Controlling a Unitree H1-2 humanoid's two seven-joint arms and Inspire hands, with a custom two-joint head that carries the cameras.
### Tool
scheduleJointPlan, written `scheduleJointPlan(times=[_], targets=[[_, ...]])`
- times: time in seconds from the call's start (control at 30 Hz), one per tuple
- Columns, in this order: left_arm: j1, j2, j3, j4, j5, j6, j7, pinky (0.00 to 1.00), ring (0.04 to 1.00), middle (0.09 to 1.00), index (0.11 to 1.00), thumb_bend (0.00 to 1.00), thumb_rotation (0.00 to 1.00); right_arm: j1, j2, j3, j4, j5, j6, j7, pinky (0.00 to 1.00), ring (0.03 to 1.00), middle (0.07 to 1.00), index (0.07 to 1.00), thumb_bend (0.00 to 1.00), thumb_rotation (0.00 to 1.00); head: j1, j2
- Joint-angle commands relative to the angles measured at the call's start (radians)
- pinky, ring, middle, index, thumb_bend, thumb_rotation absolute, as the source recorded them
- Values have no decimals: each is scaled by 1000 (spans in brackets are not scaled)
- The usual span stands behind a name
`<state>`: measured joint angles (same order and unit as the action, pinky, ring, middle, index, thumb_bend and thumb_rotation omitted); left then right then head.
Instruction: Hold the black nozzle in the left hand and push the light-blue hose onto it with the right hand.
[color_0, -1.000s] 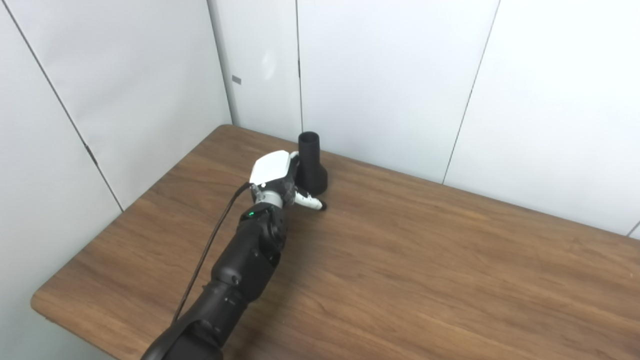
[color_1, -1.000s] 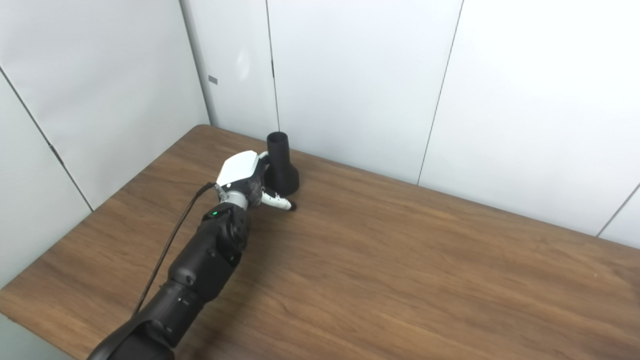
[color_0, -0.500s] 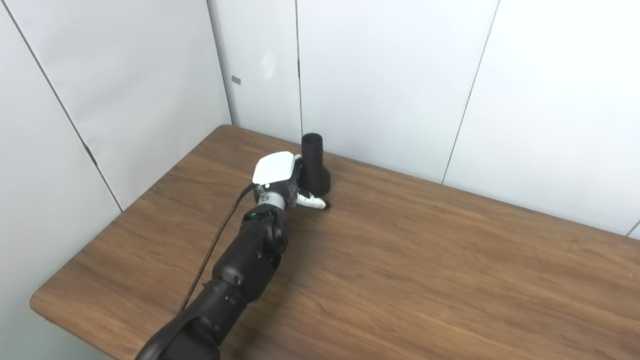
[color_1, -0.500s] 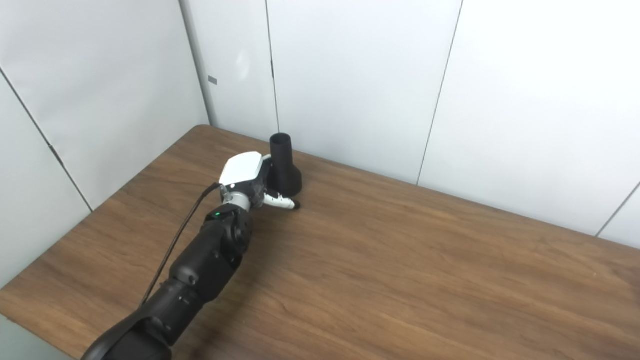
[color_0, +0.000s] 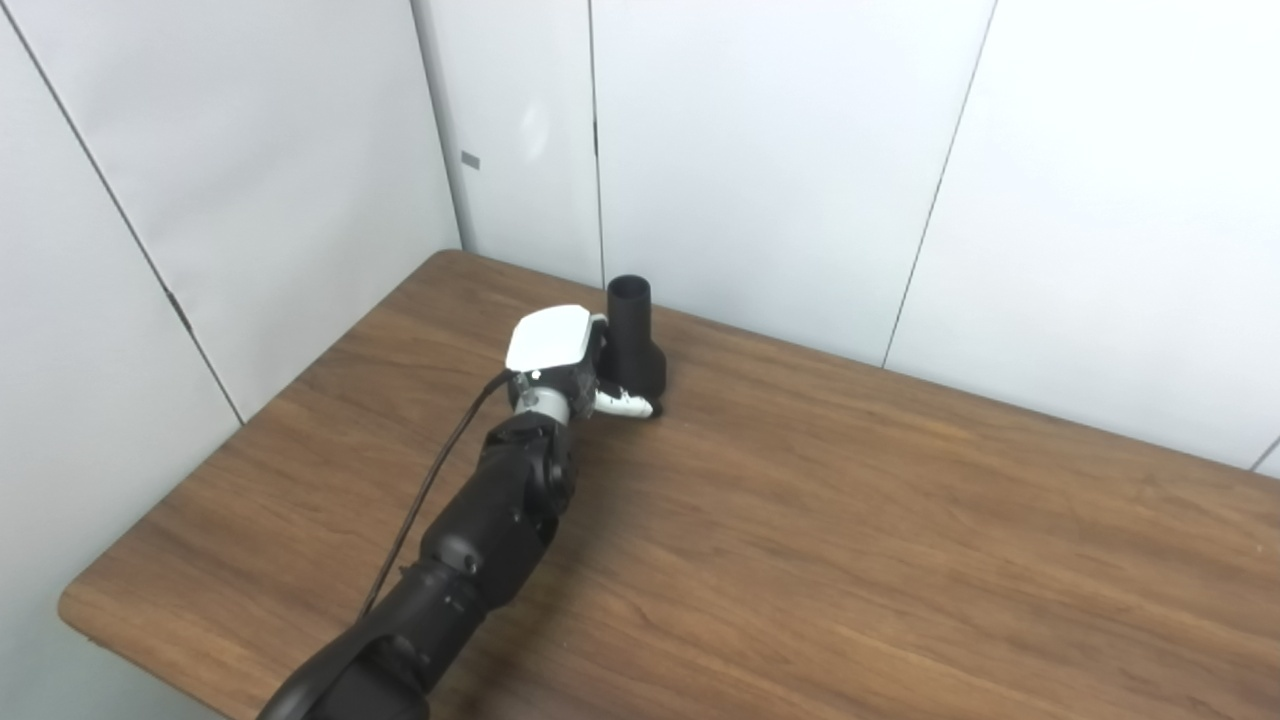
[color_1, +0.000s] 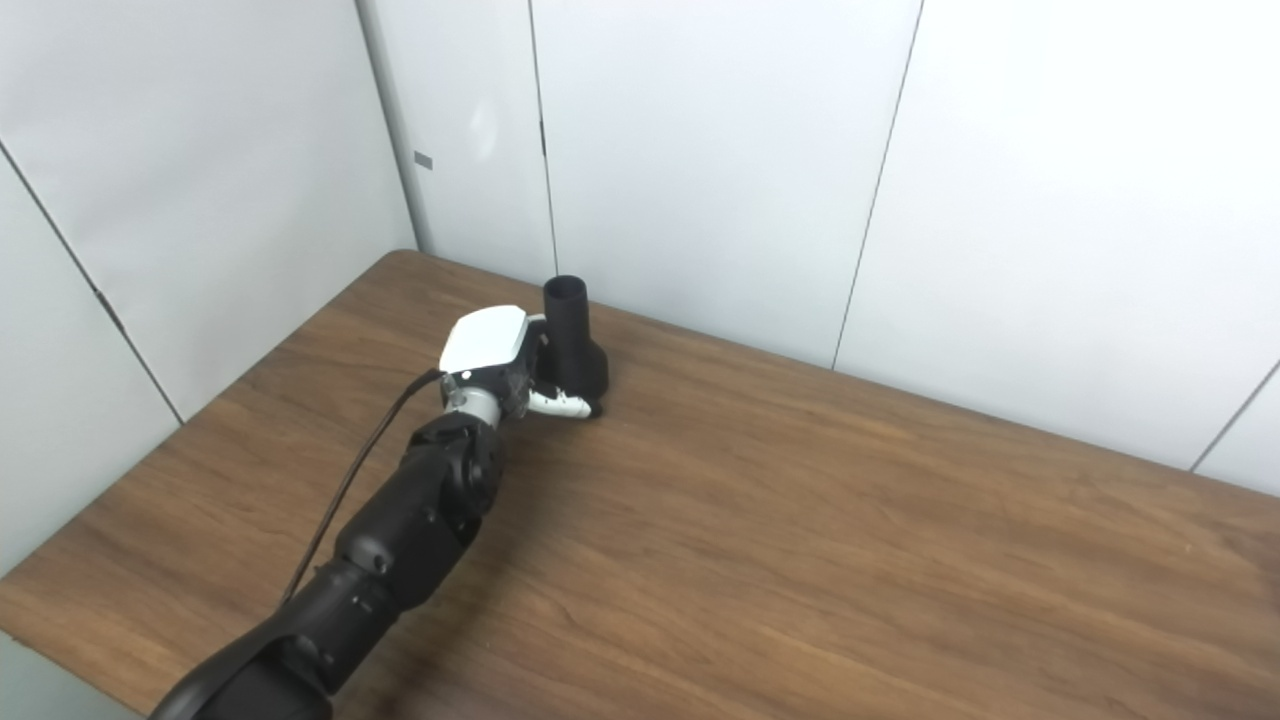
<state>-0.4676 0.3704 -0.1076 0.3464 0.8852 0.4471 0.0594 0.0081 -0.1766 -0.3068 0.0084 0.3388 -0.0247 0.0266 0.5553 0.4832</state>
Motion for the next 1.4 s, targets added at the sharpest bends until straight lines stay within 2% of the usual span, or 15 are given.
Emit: scheduleJointPlan(times=[0.0,0.03,0.07,0.1,0.17,0.23,0.47,0.77,1.0,1.03,1.07,1.1,1.13,1.23,1.37], targets=[[23,-8,5,30,-22,-1,55,535,596,608,621,799,41,1,-2,-4,-9,5,5,1,317,421,462,430,931,487,0,1],[23,-5,-8,46,-15,-13,88,472,542,579,609,788,20,1,-2,-4,-8,5,2,2,317,421,461,430,936,489,-3,0],[23,0,-28,64,4,-27,126,341,414,475,558,606,6,0,-3,-3,-6,4,-1,4,319,423,463,431,942,489,-3,0],[23,6,-46,79,18,-40,160,266,340,470,522,558,2,0,-3,-3,-4,5,-4,5,320,424,463,431,949,488,-4,0],[25,12,-71,99,23,-68,213,204,273,472,499,537,0,-2,-1,-4,-5,7,-3,4,319,422,461,429,957,486,-3,0],[27,15,-79,99,11,-73,226,169,233,472,490,529,0,-3,-1,-4,-5,8,0,2,316,419,457,427,972,487,-1,-2],[29,22,-95,109,-3,-83,269,144,205,471,485,526,0,-1,0,-4,-6,5,-2,0,313,417,456,426,998,495,-3,-2],[29,32,-121,104,-9,-69,269,155,220,472,486,526,0,-2,-1,-5,-5,13,-1,4,310,411,450,421,1000,491,-4,-1],[32,35,-136,113,4,-69,311,146,205,471,486,526,0,0,3,-4,-15,6,8,-8,304,406,446,416,1000,493,-40,0],[33,35,-138,117,6,-72,322,129,186,359,486,524,21,1,6,-4,-21,4,14,-14,303,405,445,414,1000,496,-42,0],[33,35,-140,124,10,-72,338,120,175,301,486,523,32,2,8,-3,-25,3,17,-16,302,404,445,413,1000,497,-55,0],[34,35,-141,128,10,-71,351,118,174,284,486,522,37,3,9,-3,-27,4,17,-16,311,415,455,445,762,336,-67,2],[34,35,-142,132,10,-70,360,127,188,292,486,522,41,4,11,-2,-28,5,17,-15,321,428,467,468,592,222,-70,2],[38,40,-142,138,-2,-95,395,158,223,444,485,525,6,7,11,2,-24,9,6,-3,338,451,489,479,520,174,-107,9],[52,57,-147,128,-7,-143,420,153,215,471,484,526,0,12,29,9,-64,-6,28,-28,357,480,513,481,513,168,-191,22]])
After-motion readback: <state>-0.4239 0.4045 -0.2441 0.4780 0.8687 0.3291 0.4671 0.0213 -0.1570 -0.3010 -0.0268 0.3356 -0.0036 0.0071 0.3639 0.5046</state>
